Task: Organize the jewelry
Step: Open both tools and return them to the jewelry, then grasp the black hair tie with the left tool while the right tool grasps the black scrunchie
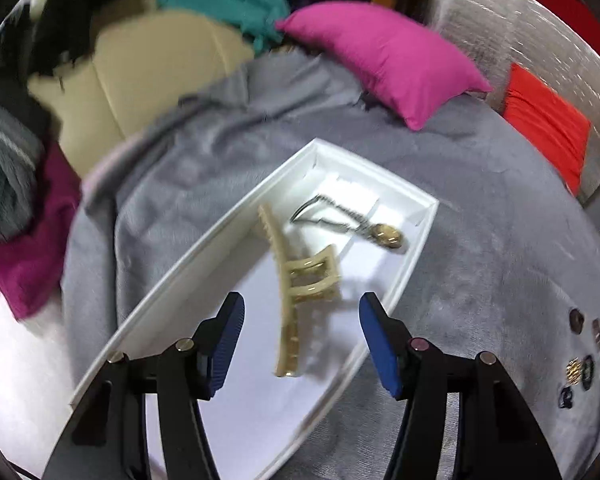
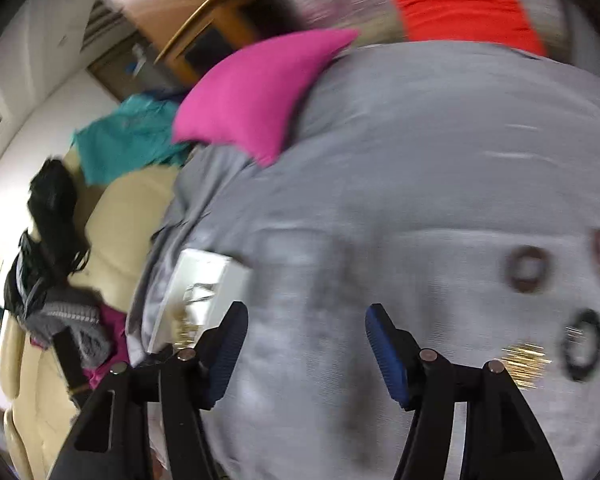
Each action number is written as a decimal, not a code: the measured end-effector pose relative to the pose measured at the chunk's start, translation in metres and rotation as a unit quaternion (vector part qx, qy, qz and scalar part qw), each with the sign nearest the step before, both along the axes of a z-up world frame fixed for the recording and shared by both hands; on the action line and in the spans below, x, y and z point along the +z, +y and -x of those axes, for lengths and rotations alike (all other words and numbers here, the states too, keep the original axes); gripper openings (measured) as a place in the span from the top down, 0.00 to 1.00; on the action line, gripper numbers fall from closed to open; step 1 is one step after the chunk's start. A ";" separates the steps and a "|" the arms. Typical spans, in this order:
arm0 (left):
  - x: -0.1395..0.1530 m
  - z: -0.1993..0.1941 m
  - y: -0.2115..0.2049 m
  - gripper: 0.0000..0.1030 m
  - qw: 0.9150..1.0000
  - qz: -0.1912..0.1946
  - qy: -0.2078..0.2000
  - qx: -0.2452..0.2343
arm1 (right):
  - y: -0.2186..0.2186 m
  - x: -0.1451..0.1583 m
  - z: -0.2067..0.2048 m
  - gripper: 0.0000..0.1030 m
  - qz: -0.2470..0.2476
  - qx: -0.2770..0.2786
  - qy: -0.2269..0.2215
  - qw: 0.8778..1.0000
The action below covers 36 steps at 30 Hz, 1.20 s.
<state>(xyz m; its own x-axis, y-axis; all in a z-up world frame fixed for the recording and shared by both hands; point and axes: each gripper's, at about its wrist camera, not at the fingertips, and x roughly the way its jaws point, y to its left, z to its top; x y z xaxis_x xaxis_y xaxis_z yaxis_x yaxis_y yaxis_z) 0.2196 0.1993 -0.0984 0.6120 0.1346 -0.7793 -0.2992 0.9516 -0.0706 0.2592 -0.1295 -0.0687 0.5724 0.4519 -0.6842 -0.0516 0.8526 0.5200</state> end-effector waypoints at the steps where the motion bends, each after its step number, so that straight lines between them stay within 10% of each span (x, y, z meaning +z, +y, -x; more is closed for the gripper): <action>1: 0.004 0.003 -0.010 0.41 1.000 -0.015 -0.010 -0.008 | -0.017 -0.001 0.005 0.37 -0.007 -0.015 -0.001 1.000; 10: 0.017 0.014 -0.117 0.39 0.984 -0.079 -0.059 -0.147 | -0.127 -0.022 0.050 0.38 -0.045 -0.101 -0.008 0.994; 25: -0.002 0.016 -0.228 0.40 0.954 -0.034 -0.027 -0.297 | -0.172 -0.063 0.056 0.58 -0.026 -0.129 0.069 0.989; 36: -0.018 0.019 -0.264 0.67 0.934 0.001 0.011 -0.357 | -0.180 -0.075 0.050 0.58 -0.034 -0.143 0.090 0.985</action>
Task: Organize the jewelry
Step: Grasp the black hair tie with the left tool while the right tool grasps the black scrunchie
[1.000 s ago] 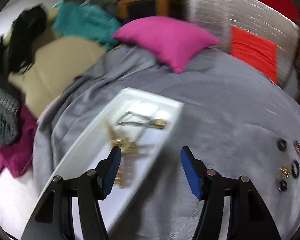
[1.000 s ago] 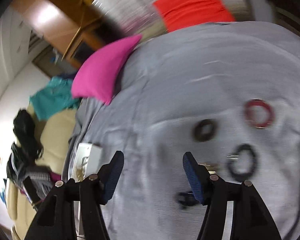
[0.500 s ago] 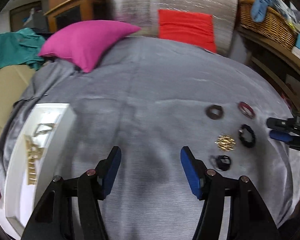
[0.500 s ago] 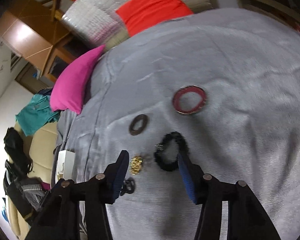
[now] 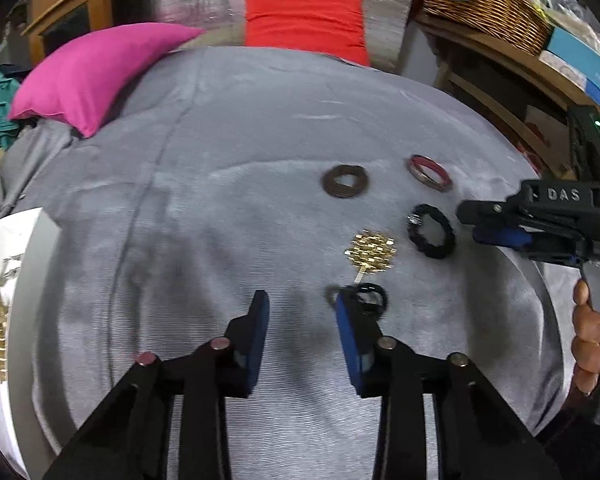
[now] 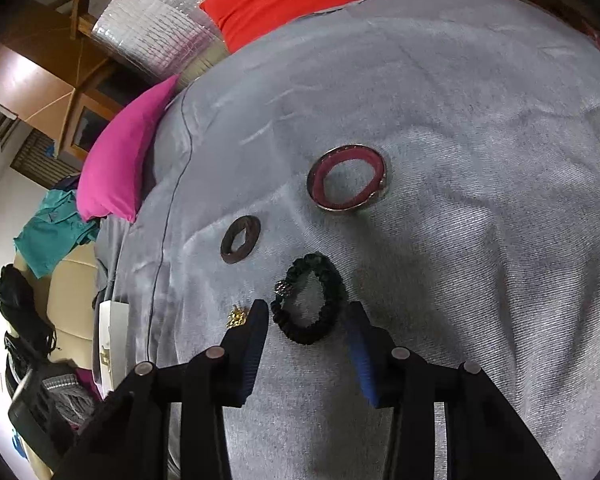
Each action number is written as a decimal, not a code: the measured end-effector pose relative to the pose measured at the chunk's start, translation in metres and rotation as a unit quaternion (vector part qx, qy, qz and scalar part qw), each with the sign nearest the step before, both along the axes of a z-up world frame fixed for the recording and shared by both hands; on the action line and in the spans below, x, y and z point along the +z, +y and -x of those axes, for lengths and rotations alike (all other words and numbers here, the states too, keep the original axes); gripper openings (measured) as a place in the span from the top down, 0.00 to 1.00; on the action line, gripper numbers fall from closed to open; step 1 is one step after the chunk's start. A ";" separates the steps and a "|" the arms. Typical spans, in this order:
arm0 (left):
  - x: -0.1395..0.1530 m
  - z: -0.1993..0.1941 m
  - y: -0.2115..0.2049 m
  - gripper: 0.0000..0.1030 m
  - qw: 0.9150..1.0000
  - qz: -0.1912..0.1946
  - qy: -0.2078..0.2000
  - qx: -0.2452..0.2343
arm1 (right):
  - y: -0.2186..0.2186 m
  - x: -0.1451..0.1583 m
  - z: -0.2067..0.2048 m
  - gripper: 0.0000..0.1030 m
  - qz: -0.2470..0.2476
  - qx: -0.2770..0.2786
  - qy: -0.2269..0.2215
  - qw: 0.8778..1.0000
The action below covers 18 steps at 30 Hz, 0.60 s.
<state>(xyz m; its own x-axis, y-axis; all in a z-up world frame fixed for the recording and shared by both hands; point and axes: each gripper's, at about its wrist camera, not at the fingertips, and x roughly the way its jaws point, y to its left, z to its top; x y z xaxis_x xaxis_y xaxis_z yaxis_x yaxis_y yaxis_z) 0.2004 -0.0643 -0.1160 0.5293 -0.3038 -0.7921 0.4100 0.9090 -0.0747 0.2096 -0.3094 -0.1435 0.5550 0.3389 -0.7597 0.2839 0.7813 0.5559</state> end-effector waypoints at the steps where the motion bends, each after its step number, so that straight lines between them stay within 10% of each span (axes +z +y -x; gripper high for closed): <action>1: -0.001 0.000 -0.003 0.67 1.000 0.000 0.002 -0.004 | -0.002 0.000 0.000 0.58 -0.003 -0.001 0.001 1.000; 18: -0.028 -0.017 -0.029 0.68 0.995 0.042 0.088 -0.038 | 0.006 -0.016 -0.025 0.63 0.010 0.019 0.032 0.999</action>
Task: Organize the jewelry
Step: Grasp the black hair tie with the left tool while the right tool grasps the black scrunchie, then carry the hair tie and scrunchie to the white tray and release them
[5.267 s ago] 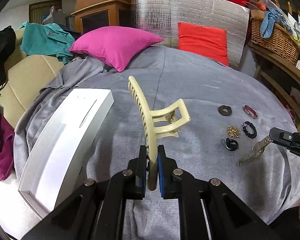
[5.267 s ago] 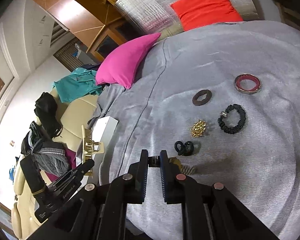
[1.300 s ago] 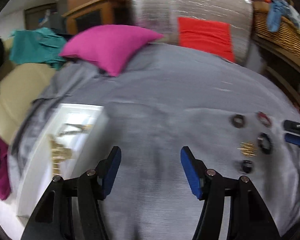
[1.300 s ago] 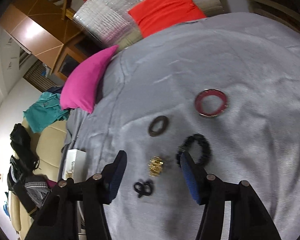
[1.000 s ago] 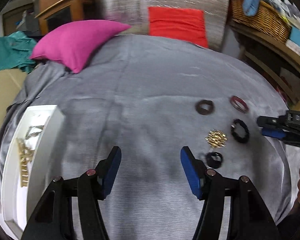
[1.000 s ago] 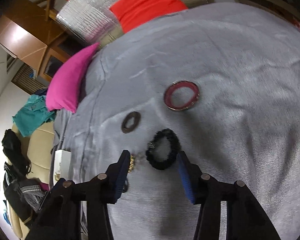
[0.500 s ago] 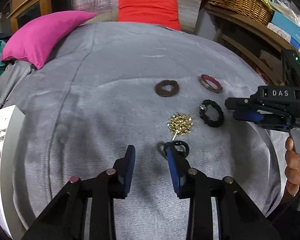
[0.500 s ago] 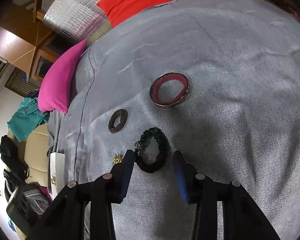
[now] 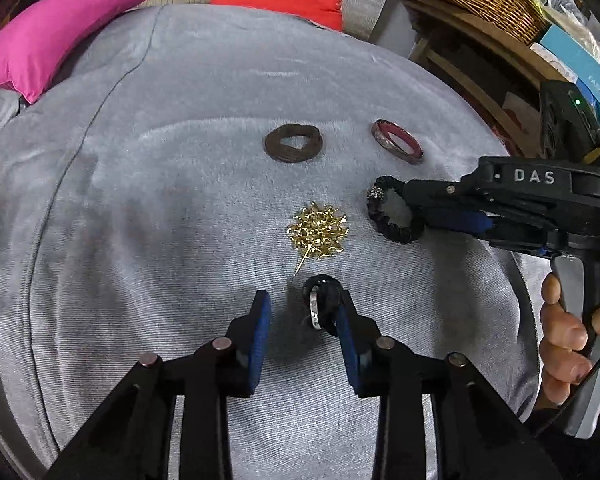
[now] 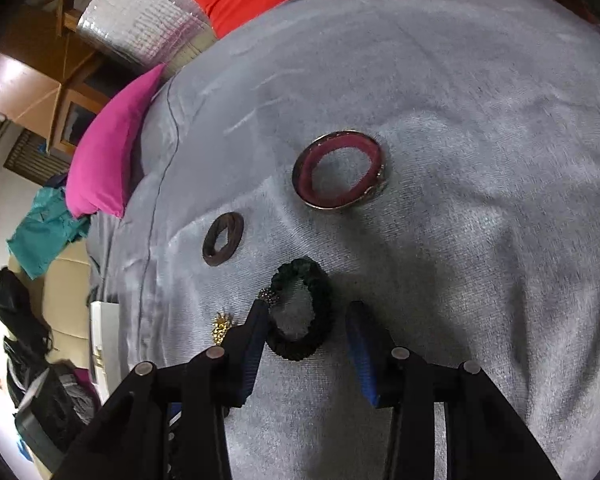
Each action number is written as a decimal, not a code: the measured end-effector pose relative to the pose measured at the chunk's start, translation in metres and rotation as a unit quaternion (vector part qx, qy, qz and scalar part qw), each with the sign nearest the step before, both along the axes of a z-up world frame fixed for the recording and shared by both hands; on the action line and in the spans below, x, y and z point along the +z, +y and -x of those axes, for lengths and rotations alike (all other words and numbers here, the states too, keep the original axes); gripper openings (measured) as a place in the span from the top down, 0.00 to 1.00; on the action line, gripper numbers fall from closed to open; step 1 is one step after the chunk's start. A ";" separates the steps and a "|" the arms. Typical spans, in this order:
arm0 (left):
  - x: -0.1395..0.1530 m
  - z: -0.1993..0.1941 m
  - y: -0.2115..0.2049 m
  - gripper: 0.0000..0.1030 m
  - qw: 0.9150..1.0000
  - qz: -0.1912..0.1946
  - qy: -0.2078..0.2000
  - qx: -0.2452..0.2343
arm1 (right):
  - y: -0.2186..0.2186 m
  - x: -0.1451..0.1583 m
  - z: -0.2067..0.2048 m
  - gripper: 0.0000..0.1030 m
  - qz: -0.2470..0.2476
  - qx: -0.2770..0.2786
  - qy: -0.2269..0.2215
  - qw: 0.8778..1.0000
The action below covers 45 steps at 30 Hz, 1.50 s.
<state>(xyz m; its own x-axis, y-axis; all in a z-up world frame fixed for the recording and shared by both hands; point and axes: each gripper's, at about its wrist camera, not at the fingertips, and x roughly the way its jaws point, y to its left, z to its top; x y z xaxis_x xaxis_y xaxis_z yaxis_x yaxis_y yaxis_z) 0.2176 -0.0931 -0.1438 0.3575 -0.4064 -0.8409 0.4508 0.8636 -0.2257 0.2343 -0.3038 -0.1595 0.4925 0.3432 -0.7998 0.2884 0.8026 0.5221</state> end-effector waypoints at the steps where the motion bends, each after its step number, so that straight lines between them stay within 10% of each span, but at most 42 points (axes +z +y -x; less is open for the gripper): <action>1: -0.001 0.000 -0.001 0.72 1.000 0.007 0.005 -0.002 | 0.003 -0.001 -0.002 0.68 0.006 0.003 0.004 1.000; 7: -0.003 0.003 -0.006 0.84 1.000 0.017 0.015 -0.011 | 0.012 -0.002 -0.006 0.91 0.062 0.010 0.008 0.998; 32: 0.044 0.018 0.068 0.86 0.995 0.028 -0.061 0.075 | 0.029 0.054 0.022 0.91 0.025 0.002 -0.127 0.992; 45: 0.075 0.034 0.159 0.86 0.975 0.036 -0.114 0.188 | 0.101 0.076 0.026 0.91 0.004 0.055 -0.176 0.983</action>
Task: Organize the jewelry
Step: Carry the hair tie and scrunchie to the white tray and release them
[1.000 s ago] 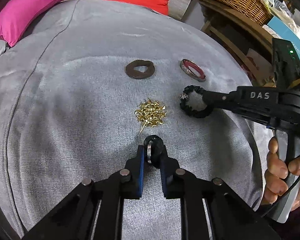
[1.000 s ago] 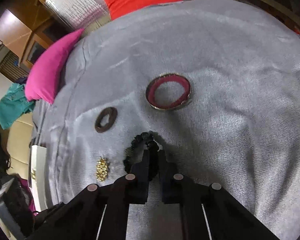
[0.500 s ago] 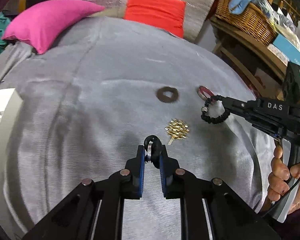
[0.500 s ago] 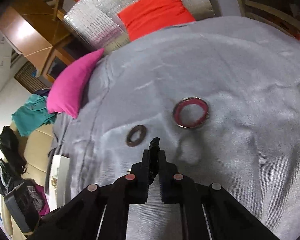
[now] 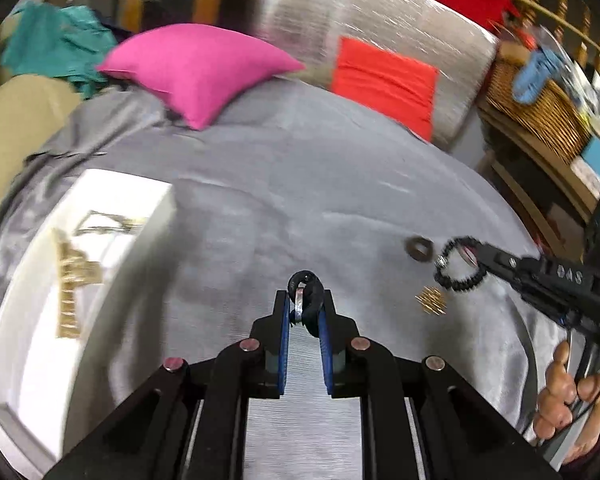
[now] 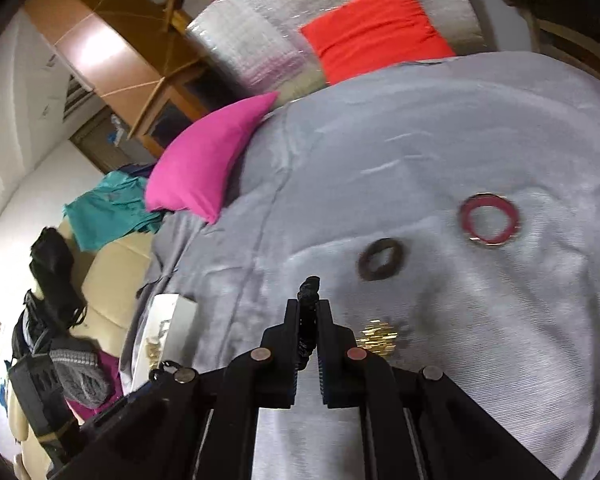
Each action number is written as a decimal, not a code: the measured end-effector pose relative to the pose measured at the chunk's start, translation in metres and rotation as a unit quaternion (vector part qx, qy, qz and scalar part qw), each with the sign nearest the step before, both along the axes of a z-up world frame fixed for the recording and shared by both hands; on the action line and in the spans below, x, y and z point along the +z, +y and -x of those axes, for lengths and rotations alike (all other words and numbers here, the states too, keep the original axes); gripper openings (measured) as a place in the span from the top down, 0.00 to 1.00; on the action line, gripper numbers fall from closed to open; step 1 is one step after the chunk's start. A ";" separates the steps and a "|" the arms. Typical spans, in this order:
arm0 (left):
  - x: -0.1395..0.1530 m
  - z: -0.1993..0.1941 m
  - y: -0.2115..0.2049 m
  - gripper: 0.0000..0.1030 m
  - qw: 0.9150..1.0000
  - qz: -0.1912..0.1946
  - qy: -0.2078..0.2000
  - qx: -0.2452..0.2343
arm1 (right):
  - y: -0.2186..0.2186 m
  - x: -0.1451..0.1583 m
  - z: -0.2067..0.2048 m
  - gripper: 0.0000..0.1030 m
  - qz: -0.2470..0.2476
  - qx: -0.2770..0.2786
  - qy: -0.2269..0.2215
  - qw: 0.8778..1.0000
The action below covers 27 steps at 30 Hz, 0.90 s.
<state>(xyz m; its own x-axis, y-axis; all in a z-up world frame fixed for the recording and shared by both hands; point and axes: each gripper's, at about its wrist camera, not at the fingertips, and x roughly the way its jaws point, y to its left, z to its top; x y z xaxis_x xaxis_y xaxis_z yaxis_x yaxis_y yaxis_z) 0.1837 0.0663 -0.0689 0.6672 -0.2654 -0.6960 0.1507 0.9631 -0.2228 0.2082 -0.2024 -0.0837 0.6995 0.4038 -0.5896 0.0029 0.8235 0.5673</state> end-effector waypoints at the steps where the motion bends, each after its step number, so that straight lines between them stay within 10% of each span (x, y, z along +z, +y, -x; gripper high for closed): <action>1: 0.003 0.001 0.013 0.86 1.000 0.002 -0.003 0.017 | 0.011 0.002 -0.002 0.91 0.002 0.009 -0.002 1.000; 27: -0.027 0.013 0.204 0.86 0.971 0.003 0.061 0.230 | 0.281 0.025 -0.076 0.91 0.042 0.179 -0.021 0.983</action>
